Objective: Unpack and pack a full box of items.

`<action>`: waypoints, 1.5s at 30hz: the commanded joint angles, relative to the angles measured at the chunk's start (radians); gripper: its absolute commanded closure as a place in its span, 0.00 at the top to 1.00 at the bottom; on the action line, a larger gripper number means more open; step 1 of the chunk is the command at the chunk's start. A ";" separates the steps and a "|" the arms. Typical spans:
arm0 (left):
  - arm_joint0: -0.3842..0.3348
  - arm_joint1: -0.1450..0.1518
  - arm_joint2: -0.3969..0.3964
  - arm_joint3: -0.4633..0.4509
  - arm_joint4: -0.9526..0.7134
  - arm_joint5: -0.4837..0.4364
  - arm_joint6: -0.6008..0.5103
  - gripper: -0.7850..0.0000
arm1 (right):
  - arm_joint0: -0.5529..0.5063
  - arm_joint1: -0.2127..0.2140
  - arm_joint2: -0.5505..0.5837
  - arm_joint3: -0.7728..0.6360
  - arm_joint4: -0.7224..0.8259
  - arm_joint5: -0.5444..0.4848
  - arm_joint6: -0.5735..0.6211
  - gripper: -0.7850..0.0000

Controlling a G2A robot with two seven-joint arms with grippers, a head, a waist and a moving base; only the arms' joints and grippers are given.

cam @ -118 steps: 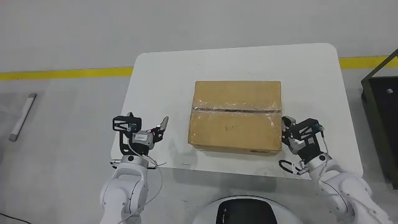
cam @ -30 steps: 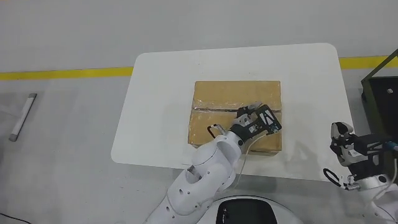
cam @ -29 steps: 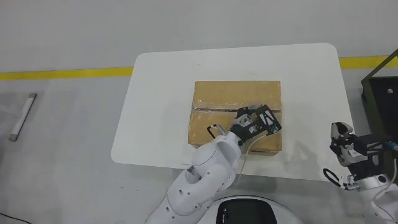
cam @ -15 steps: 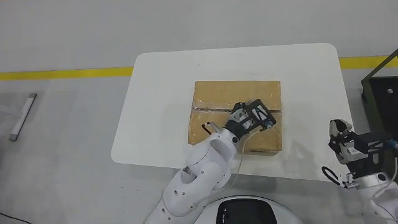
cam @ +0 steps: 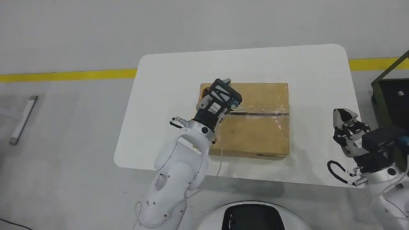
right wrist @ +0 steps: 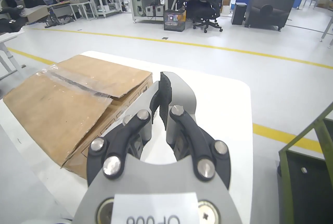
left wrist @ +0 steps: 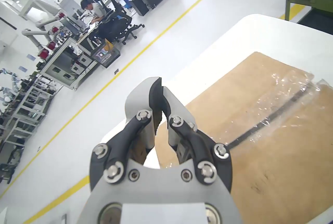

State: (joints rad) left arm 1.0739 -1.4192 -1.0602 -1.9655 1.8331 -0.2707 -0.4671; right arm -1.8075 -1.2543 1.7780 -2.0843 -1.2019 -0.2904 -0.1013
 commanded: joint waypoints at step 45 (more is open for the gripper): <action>-0.094 -0.051 0.240 0.271 0.143 -0.072 0.029 0.44 | -0.097 -0.010 0.049 -0.001 0.066 0.061 0.012 0.00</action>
State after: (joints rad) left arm 0.9787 -1.4700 -0.8180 -1.6956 1.9722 -0.3422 -0.4421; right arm -1.9048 -1.2639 1.8275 -2.0856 -1.1375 -0.2313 -0.0915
